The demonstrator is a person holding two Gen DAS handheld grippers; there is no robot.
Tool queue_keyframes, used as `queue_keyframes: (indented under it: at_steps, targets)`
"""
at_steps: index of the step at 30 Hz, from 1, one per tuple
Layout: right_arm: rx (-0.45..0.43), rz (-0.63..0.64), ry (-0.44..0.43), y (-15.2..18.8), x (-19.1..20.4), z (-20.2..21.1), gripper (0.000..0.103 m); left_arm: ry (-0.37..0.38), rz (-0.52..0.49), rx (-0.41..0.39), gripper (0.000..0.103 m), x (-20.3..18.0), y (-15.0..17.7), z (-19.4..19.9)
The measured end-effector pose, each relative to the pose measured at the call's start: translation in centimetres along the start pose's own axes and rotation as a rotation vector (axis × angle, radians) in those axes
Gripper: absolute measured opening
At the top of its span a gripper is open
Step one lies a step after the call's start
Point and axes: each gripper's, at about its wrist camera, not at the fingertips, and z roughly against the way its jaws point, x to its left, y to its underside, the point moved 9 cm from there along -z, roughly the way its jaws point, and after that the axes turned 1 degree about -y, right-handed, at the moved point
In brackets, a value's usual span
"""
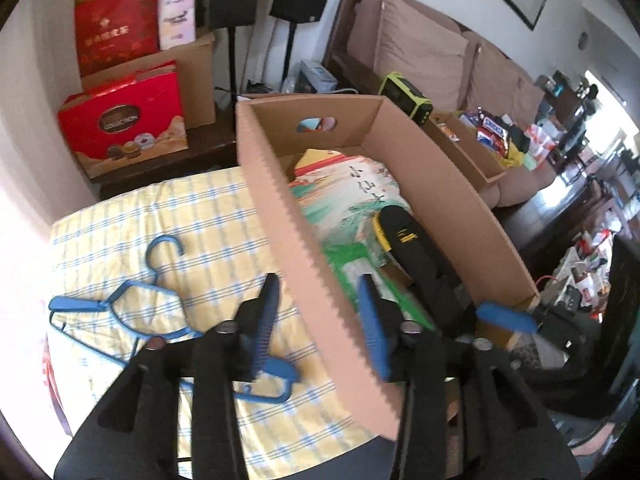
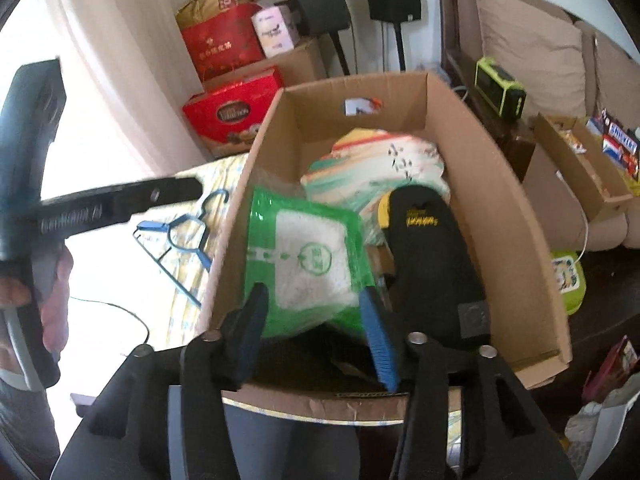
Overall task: Organize objects
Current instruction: 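Open the right tool to release the bead bag and withdraw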
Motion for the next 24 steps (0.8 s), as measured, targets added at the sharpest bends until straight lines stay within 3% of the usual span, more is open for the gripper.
queue_keyframes:
  at_steps: [2, 6, 15, 17, 19, 24]
  targets:
    - [-0.011, 0.009, 0.013, -0.4, 0.3, 0.2, 0.065, -0.005, 0.009, -0.011, 0.062, 0.8, 0.6, 0.6]
    - [-0.016, 0.026, -0.005, -0.7, 1.5, 0.2, 0.082, -0.054, 0.019, -0.026, 0.073, 2.6, 1.8, 1.6]
    - [-0.023, 0.094, -0.052, -1.0, 5.3, 0.2, 0.083, -0.074, 0.055, -0.008, 0.080, 5.8, 4.1, 2.6]
    - [-0.017, 0.129, -0.056, -0.9, 6.7, -0.1, 0.083, -0.081, 0.059, -0.009, 0.092, 6.4, 4.6, 2.9]
    - [-0.013, 0.153, -0.057, -0.8, 7.6, -0.3, 0.083, -0.080, 0.070, -0.016, 0.097, 7.3, 5.1, 3.3]
    - [0.005, 0.199, -0.079, -0.4, 10.0, -1.5, 0.083, -0.110, 0.100, -0.020, 0.100, 9.9, 6.4, 3.9]
